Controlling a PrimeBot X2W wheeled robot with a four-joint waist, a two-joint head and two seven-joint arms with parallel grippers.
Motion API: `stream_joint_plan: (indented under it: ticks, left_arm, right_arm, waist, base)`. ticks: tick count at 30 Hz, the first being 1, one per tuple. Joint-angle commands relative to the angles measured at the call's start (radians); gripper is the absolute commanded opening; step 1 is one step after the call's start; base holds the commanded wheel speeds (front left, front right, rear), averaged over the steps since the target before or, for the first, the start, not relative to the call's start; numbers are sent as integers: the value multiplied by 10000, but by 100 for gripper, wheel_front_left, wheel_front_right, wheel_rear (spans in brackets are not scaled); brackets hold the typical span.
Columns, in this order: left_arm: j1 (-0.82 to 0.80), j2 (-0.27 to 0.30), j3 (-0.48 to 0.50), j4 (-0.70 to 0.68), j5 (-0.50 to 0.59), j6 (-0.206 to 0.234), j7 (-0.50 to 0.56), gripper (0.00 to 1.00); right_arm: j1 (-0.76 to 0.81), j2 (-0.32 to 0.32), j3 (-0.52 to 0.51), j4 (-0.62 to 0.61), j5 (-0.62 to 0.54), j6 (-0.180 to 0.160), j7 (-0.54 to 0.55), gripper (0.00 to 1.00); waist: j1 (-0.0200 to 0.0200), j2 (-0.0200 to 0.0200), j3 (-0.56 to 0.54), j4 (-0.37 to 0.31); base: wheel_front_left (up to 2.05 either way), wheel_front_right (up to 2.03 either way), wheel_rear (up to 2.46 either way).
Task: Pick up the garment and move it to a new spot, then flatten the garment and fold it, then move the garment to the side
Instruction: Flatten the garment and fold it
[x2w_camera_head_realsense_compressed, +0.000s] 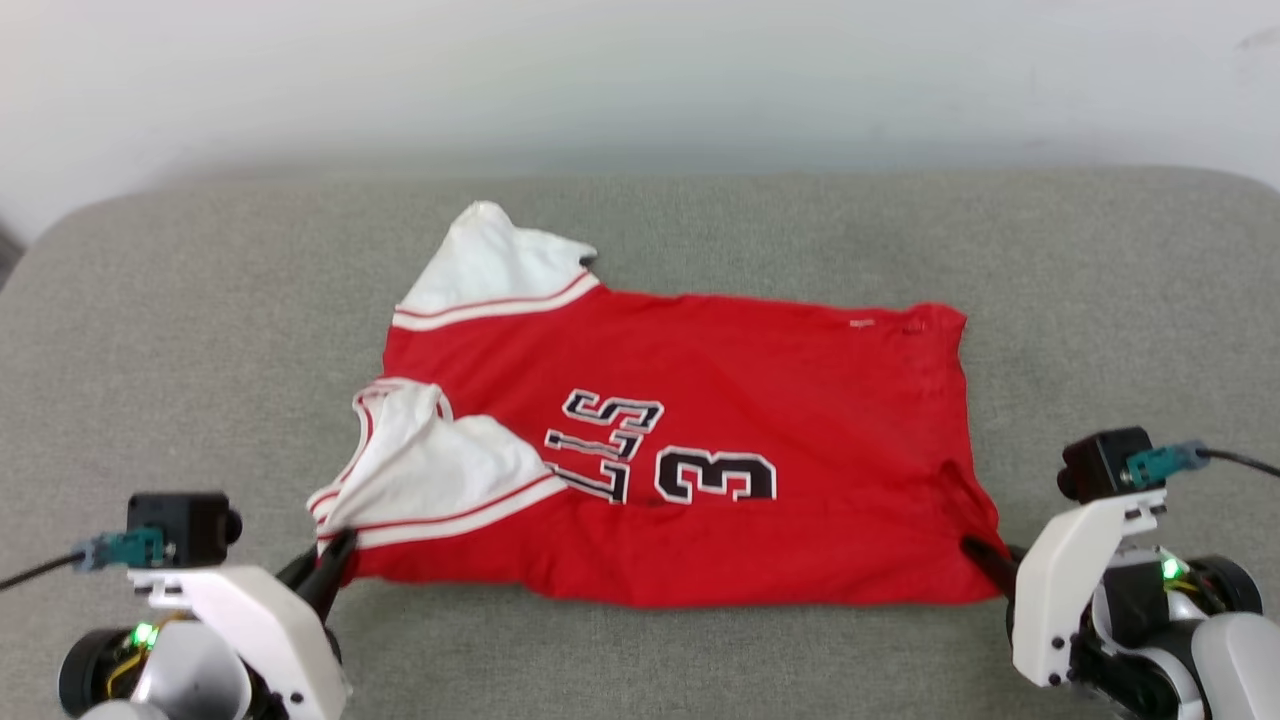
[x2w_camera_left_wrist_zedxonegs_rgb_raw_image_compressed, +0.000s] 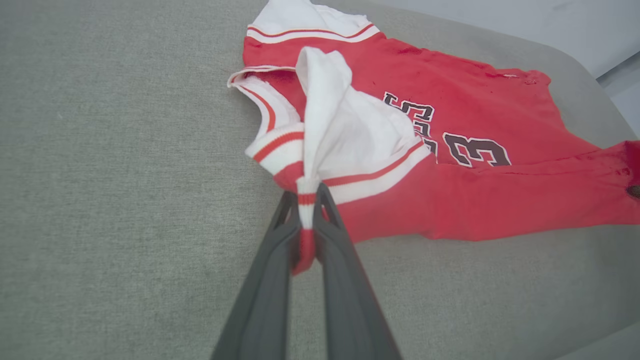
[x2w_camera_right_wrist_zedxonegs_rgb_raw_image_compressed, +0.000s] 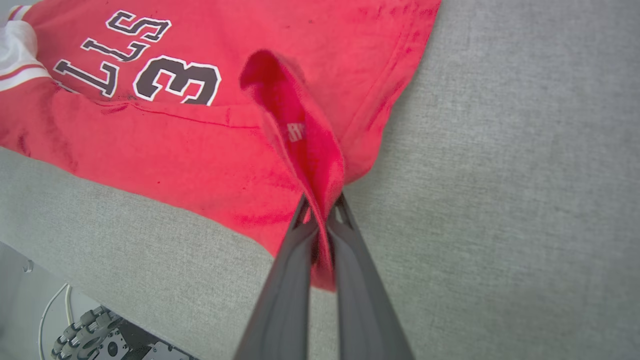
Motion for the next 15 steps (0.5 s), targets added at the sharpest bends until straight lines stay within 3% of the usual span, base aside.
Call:
stream_joint_plan:
  ticks: [1, 6, 10, 11, 12, 13, 14, 15]
  left_arm:
    - [319, 41, 52, -85, -71, 122, -40, 0]
    - [1285, -4, 46, -119, -362, 425, 133, 0]
    - [1647, -280, 13, 259, -723, 419, 134, 0]
    - [1603, -348, -5, 406, -744, 373, 59, 0]
    - [1603, -348, -5, 406, -744, 373, 59, 0]
    - [1515, -486, -19, 576, -821, 321, 13, 40]
    - [1434, -599, -88, 787, -878, 231, -9, 96]
    - [1298, -620, -87, 963, -800, 181, -93, 100]
  right_arm:
    - [267, -67, -74, -83, -6, -4, 8, 0]
    - [1066, 36, -342, -240, -17, -2, 168, 0]
    - [1509, 192, -567, -30, -78, -4, 105, 3]
    - [1573, 189, -564, 40, -112, -4, 20, 47]
    - [1573, 189, -564, 40, -112, -4, 20, 47]
    - [1614, 220, -594, 120, -104, -4, -117, 100]
    - [1637, 258, -639, 213, -105, -4, -299, 100]
    - [1638, 234, -608, 270, -173, -2, -513, 100]
  waist:
    - [0, 0, -290, -5]
    - [0, 0, -596, -53]
    - [0, 0, -611, -91]
    - [0, 0, -592, -92]
    - [0, 0, -592, -92]
    - [0, 0, -572, -93]
    - [0, 0, -558, -92]
    - [0, 0, -550, -92]
  base:
    - [0, 0, 0]
    - [0, 0, 0]
    - [0, 0, 0]
    - [0, 0, 0]
    - [0, 0, 0]
    - [0, 0, 0]
    - [0, 0, 0]
    - [0, 0, 0]
